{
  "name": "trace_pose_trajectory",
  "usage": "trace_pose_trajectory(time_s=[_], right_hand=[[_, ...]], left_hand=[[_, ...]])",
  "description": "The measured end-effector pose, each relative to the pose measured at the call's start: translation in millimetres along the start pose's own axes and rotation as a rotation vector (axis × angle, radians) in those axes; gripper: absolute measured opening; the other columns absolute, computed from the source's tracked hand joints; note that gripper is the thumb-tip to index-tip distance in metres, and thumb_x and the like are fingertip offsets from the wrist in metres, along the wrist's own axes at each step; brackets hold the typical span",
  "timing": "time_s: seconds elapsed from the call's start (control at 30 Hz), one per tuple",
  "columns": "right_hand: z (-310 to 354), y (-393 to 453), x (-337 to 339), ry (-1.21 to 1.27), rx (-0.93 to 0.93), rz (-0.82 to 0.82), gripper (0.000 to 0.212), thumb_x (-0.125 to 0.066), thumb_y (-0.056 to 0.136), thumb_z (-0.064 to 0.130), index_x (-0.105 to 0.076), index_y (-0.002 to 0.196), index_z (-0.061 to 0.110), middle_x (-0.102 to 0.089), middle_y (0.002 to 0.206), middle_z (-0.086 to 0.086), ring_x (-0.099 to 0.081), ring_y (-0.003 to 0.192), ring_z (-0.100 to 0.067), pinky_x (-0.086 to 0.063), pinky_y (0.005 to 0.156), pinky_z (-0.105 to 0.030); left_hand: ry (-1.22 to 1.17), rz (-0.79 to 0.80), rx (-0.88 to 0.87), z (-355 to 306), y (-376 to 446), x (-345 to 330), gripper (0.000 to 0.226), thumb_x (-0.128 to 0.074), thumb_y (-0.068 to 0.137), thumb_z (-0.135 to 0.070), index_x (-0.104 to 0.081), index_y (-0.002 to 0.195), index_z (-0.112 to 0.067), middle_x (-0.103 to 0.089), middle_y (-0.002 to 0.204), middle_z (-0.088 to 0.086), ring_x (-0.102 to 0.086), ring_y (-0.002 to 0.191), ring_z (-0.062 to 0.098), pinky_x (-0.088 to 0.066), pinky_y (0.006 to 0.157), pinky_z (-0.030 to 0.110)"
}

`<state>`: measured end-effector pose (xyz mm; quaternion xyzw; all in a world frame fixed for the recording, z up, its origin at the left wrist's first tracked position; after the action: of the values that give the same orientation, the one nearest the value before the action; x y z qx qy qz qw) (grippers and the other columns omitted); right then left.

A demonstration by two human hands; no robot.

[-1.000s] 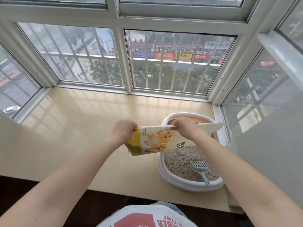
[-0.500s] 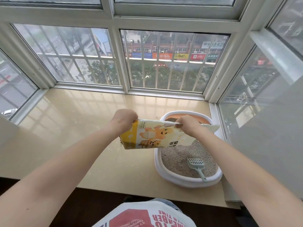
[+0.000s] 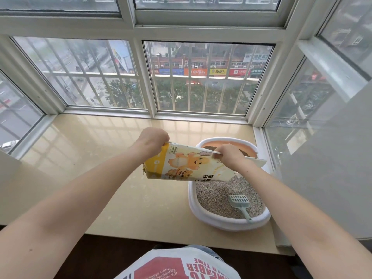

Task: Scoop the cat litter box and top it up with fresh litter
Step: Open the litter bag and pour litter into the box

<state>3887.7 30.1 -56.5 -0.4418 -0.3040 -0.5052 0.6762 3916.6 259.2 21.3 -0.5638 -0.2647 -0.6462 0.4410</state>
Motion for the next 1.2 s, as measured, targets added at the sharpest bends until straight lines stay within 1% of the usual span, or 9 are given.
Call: trace_pose_trajectory(time_s=[0.23, 0.3, 0.4, 0.6, 0.73, 0.87, 1.0, 1.13, 1.2], right_hand=[[-1, -5, 0, 0.065, -0.001, -0.006, 0.020, -0.053, 0.091, 0.007, -0.073, 0.089, 0.010, -0.072, 0.090, -0.011, -0.057, 0.072, -0.022, -0.039, 0.064, -0.029], [-2, -7, -1, 0.085, -0.001, -0.009, 0.022, -0.052, 0.090, 0.005, -0.073, 0.085, 0.013, -0.072, 0.089, -0.008, -0.061, 0.078, -0.024, -0.039, 0.065, -0.028], [-1, -10, -1, 0.109, 0.000, -0.009, 0.025, -0.051, 0.090, 0.003, -0.074, 0.090, 0.013, -0.071, 0.091, -0.005, -0.063, 0.084, -0.024, -0.040, 0.068, -0.027], [-5, -9, -4, 0.136, -0.017, -0.009, 0.023, -0.052, 0.089, 0.005, -0.074, 0.088, 0.012, -0.073, 0.089, -0.011, -0.066, 0.087, -0.031, -0.050, 0.076, -0.035], [-10, -11, -6, 0.180, -0.035, -0.019, 0.019, -0.056, 0.091, 0.011, -0.075, 0.088, 0.012, -0.073, 0.090, -0.012, -0.066, 0.088, -0.030, -0.051, 0.082, -0.039], [-13, -12, -5, 0.210, -0.037, -0.030, 0.018, -0.058, 0.092, 0.012, -0.075, 0.088, 0.012, -0.073, 0.091, -0.012, -0.066, 0.090, -0.030, -0.052, 0.085, -0.042], [-15, -12, -6, 0.213, -0.046, -0.034, 0.017, -0.060, 0.092, 0.014, -0.076, 0.087, 0.014, -0.073, 0.090, -0.011, -0.065, 0.089, -0.030, -0.051, 0.083, -0.039], [-15, -10, -6, 0.229, -0.050, -0.029, 0.015, -0.060, 0.092, 0.017, -0.074, 0.087, 0.017, -0.072, 0.093, -0.009, -0.064, 0.088, -0.027, -0.048, 0.081, -0.035], [-14, -9, -6, 0.230, -0.049, -0.028, 0.015, -0.060, 0.092, 0.016, -0.074, 0.088, 0.017, -0.072, 0.094, -0.008, -0.063, 0.090, -0.027, -0.048, 0.081, -0.035]], left_hand=[[0.036, 0.019, -0.008, -3, 2, 5, 0.021, -0.049, 0.077, 0.004, -0.052, 0.073, -0.017, -0.038, 0.060, -0.005, -0.046, 0.069, 0.025, -0.027, 0.052, 0.025], [0.048, 0.015, -0.011, -4, 3, 8, 0.021, -0.049, 0.077, 0.004, -0.052, 0.072, -0.017, -0.038, 0.060, -0.005, -0.045, 0.069, 0.024, -0.024, 0.048, 0.025], [0.068, 0.011, -0.009, -4, 4, 11, 0.021, -0.049, 0.077, 0.003, -0.052, 0.072, -0.017, -0.039, 0.061, -0.005, -0.044, 0.068, 0.024, -0.021, 0.046, 0.024], [0.089, 0.023, -0.021, -7, 6, 12, 0.022, -0.049, 0.077, 0.004, -0.049, 0.071, -0.017, -0.038, 0.060, -0.004, -0.043, 0.067, 0.024, -0.021, 0.046, 0.024], [0.115, 0.027, -0.033, -12, 10, 15, 0.023, -0.049, 0.077, 0.005, -0.048, 0.069, -0.017, -0.037, 0.060, -0.004, -0.042, 0.065, 0.024, -0.022, 0.045, 0.024], [0.132, 0.025, -0.044, -15, 14, 18, 0.031, -0.049, 0.075, 0.006, -0.039, 0.061, -0.018, -0.036, 0.059, -0.003, -0.039, 0.063, 0.024, -0.021, 0.045, 0.023], [0.148, 0.016, -0.048, -16, 16, 20, 0.027, -0.049, 0.076, 0.006, -0.044, 0.065, -0.019, -0.042, 0.063, -0.002, -0.041, 0.063, 0.024, -0.022, 0.045, 0.023], [0.147, 0.027, -0.045, -15, 16, 23, 0.035, -0.049, 0.075, 0.007, -0.033, 0.058, -0.019, -0.037, 0.061, -0.002, -0.039, 0.064, 0.024, -0.021, 0.045, 0.023], [0.142, 0.024, -0.035, -13, 16, 24, 0.036, -0.050, 0.075, 0.007, -0.032, 0.057, -0.019, -0.037, 0.061, -0.002, -0.039, 0.063, 0.024, -0.021, 0.045, 0.023]])
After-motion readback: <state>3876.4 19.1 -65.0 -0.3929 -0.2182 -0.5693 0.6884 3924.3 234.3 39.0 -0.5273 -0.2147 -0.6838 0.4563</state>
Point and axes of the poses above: each hand's wrist, its own y-axis towards the middle knuckle, its own x-axis out of the back of the hand, z = x × y, the point moved 7 cm from there along y, towards the middle knuckle
